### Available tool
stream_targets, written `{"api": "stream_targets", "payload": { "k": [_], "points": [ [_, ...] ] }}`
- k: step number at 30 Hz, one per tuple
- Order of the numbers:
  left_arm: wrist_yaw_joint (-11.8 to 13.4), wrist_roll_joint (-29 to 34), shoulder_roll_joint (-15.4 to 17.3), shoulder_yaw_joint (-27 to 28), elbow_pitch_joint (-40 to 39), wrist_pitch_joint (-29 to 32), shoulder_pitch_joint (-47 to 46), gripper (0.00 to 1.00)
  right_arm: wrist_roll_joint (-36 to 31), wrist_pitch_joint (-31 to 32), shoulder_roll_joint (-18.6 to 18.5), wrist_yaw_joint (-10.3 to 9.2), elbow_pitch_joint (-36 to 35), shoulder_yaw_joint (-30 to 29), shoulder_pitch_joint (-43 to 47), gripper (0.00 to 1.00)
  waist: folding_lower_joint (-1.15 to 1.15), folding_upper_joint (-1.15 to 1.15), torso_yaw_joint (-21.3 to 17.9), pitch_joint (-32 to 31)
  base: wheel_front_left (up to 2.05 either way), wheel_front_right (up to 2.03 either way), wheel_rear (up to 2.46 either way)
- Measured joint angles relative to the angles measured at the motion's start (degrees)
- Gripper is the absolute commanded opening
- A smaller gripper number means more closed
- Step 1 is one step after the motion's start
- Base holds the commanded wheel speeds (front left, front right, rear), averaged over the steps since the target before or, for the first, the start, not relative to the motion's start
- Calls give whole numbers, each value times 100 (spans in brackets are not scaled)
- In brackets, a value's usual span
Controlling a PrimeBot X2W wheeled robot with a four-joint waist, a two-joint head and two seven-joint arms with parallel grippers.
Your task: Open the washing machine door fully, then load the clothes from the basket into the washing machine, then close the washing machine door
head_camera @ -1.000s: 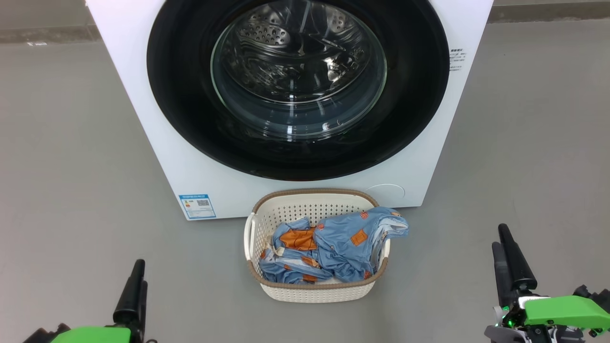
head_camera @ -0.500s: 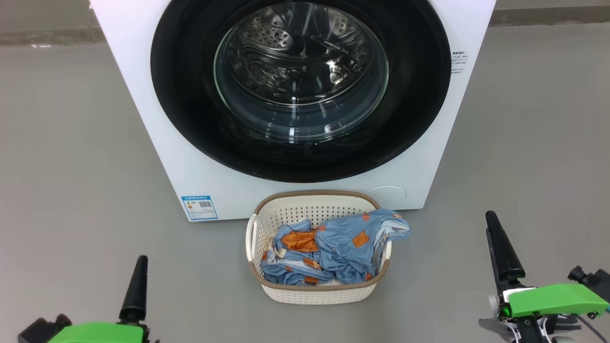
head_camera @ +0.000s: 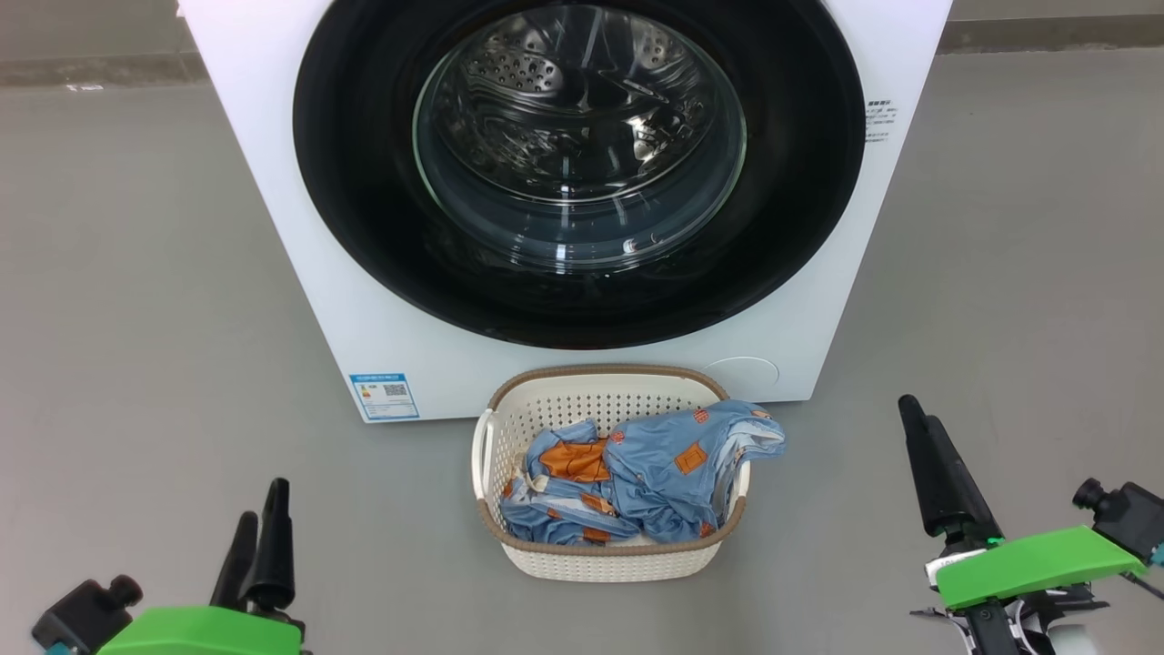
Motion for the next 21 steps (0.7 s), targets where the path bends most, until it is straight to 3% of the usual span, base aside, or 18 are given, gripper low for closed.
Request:
{"api": "stream_targets", "payload": {
  "k": [21],
  "points": [
    [4,2421,15,-23,2,-324,-69,100,-2427,-332,-146,0,134,190,-98,100,0,0,35,-28,0,0,0]
  ]
}}
